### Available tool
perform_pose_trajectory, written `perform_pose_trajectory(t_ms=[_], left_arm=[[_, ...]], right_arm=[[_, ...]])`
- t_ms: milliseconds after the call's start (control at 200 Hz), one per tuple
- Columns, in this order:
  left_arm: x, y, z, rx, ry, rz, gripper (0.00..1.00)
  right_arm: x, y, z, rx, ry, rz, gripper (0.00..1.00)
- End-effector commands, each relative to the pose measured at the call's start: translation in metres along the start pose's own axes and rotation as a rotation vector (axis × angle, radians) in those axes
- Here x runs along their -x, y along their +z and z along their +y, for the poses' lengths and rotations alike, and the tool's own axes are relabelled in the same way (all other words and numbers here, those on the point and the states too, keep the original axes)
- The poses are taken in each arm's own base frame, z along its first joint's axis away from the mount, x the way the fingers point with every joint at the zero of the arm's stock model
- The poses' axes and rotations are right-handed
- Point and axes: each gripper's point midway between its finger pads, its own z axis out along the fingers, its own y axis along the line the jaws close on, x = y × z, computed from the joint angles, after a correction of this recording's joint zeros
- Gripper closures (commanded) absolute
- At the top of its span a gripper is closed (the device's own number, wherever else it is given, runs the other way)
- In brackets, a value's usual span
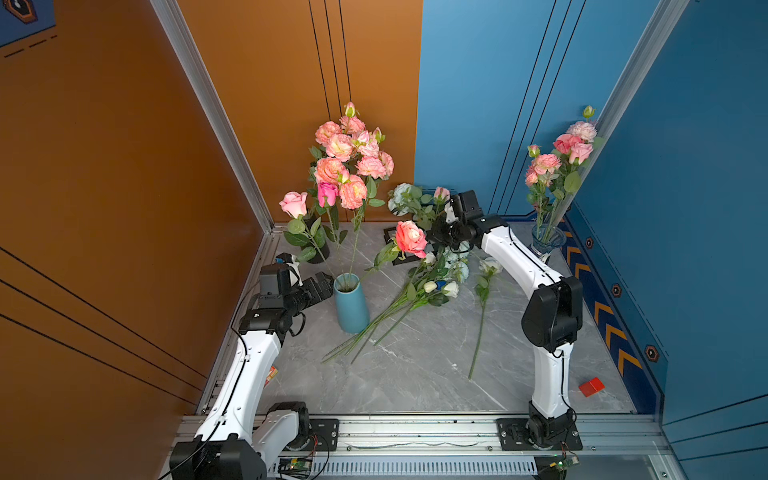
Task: Place the pink flowers into the vase
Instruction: Pick up the flower at the center of the board.
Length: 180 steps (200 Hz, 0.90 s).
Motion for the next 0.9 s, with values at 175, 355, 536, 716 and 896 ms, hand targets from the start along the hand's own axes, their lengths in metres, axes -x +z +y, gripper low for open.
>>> perform_pose_trajectory(t_ms=[175,355,536,716,896], left_arm=[[-0.006,0.002,-0.003,-0.01,0.017,0.025,0.01],[-0.005,0.002,-0.005,-0.015,0.016,0.024,0.01],[-0.006,0.001,-0.005,-0.015,0.016,0.022,0.01],[-0.006,-0.004,-0.007,-0.028,0.0,0.015,0.01],[-0.005,-0.008,-0.009,-0.051,-0.048,0.01,0.01]], right_arm=[[-0.074,-0.015,-0.048,-0.486,-0.482,0.268,1.0],[-0.081,-0.016,-0.074,-0.832,-0.813,0.305,1.0],[-0.062,-0.034,-0.088,-1.027,-0.923,0.257,1.0],[-0.023,-0.075,-0.09,-1.212,-0.963,0.121,1.0],[0.007,-0.122,-0.081,-1.349,-0.973,-0.025,1.0]])
